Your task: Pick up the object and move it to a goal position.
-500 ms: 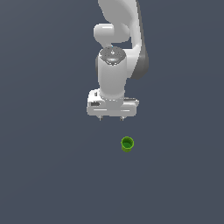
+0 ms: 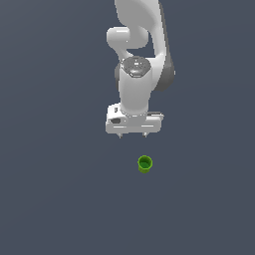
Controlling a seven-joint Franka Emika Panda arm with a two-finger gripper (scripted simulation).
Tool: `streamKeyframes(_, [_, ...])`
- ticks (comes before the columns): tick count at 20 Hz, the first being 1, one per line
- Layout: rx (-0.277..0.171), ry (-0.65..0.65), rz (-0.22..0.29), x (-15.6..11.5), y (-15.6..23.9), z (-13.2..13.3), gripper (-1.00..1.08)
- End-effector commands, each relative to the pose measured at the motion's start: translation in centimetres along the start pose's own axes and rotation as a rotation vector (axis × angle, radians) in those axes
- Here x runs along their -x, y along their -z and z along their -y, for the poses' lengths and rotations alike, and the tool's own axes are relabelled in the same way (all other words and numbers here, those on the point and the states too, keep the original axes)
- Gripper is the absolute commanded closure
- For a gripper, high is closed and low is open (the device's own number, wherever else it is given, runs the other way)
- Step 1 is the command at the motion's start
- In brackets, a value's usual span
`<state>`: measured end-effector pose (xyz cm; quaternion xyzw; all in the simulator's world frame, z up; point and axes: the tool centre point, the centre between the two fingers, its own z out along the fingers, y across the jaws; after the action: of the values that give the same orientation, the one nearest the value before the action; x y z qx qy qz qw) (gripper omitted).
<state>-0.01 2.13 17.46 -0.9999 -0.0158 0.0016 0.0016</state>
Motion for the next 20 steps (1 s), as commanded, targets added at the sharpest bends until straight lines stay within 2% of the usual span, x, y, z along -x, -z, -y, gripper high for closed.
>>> streamKeyframes(1, [-0.005,0.012,0.004,0.1,-0.1,0.6,-0.92])
streamKeyframes(10, [-0.002,0.042,0.003,-0.7,-0.8,1.0,-0.92])
streamKeyframes(20, [0.005,0.193,0.0,-4.3,-4.6,3.5,-0.92])
